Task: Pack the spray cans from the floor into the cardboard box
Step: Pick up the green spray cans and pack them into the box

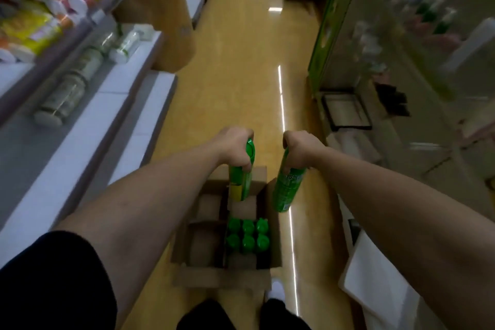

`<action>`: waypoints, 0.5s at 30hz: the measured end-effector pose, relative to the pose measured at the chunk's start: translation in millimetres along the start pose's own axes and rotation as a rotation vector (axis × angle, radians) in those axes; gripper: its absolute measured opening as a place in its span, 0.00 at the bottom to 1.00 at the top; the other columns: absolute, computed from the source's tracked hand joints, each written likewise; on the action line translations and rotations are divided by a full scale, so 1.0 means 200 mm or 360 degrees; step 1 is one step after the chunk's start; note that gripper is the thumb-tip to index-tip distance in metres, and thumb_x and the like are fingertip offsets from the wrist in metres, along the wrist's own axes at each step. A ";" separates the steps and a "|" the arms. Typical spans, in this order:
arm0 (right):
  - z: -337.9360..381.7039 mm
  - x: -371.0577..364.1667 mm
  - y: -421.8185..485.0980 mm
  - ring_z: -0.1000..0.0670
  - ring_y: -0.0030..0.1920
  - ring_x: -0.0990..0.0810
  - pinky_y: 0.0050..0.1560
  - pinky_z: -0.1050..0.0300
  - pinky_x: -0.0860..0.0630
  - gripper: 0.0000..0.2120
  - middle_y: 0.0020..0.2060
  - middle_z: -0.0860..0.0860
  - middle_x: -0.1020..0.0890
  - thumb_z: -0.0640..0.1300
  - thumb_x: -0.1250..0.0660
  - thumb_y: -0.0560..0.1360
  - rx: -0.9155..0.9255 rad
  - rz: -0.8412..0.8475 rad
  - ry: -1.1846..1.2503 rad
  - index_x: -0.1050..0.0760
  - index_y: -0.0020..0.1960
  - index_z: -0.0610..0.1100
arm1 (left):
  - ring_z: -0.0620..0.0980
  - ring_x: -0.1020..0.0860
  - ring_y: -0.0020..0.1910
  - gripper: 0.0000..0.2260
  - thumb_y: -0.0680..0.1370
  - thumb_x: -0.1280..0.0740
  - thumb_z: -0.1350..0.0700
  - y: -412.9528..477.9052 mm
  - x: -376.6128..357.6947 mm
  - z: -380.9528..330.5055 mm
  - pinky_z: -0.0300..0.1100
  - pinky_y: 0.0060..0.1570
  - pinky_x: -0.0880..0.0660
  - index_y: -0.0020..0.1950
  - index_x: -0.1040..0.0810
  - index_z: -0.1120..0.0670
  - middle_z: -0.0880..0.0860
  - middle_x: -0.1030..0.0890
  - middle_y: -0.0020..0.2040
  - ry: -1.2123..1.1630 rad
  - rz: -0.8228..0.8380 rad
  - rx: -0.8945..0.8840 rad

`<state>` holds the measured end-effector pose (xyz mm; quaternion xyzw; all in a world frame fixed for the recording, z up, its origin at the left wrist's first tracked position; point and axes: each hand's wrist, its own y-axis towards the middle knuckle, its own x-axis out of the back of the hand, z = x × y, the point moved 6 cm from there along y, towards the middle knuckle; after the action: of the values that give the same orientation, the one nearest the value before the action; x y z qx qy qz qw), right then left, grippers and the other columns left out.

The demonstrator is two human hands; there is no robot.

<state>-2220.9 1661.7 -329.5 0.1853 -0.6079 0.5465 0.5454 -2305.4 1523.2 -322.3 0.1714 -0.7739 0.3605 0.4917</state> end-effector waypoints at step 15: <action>0.00 -1.20 0.34 0.46 0.46 0.25 0.40 0.54 0.28 0.25 0.48 0.47 0.24 0.46 0.21 0.66 0.0094 0.0321 0.0061 0.32 0.55 0.47 | 0.56 0.23 0.54 0.31 0.67 0.19 0.51 0.13 -1.10 0.50 0.46 0.43 0.23 0.66 0.27 0.53 0.55 0.23 0.58 -0.0289 0.0395 0.0152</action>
<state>-2196.5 1595.5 -569.3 0.1287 -0.5966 0.6197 0.4934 -2285.3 1448.4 -552.8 0.1295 -0.8123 0.4379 0.3628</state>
